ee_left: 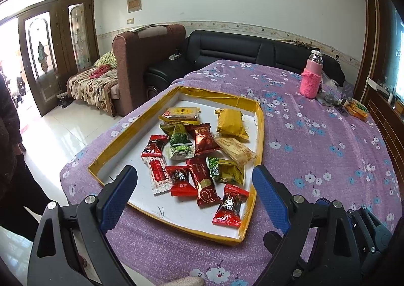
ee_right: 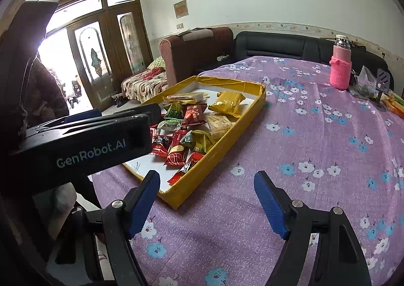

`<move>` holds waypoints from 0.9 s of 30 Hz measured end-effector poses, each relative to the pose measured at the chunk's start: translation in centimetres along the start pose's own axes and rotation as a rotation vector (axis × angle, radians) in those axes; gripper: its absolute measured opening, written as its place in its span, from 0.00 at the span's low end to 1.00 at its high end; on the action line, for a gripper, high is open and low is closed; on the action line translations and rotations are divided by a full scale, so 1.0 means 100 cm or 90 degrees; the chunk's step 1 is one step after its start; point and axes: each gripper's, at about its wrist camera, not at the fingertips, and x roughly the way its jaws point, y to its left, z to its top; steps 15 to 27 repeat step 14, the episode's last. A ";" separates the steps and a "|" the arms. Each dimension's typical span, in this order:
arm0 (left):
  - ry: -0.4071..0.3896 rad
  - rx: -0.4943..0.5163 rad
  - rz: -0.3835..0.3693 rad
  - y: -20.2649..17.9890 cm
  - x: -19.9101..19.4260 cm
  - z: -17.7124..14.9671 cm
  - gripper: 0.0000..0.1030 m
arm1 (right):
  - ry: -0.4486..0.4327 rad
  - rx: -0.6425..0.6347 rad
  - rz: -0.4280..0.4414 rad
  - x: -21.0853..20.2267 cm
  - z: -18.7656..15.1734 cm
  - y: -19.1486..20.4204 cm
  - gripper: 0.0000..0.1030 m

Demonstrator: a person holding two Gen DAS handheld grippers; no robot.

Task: Organize snacks

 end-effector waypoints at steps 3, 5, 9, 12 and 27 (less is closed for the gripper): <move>0.003 0.001 0.000 0.000 0.001 0.000 0.91 | 0.002 -0.002 0.001 0.001 0.000 0.000 0.76; 0.005 0.002 0.000 -0.001 0.003 -0.001 0.91 | 0.003 -0.003 0.001 0.001 0.000 0.000 0.76; 0.014 -0.001 -0.003 0.000 0.005 -0.002 0.91 | 0.003 -0.005 0.003 0.002 -0.001 0.002 0.76; 0.023 -0.007 -0.009 0.001 0.006 -0.002 0.91 | 0.004 -0.006 0.005 0.002 -0.001 0.002 0.76; 0.030 -0.010 -0.014 0.002 0.007 -0.002 0.91 | 0.002 -0.004 0.005 0.001 -0.001 0.002 0.76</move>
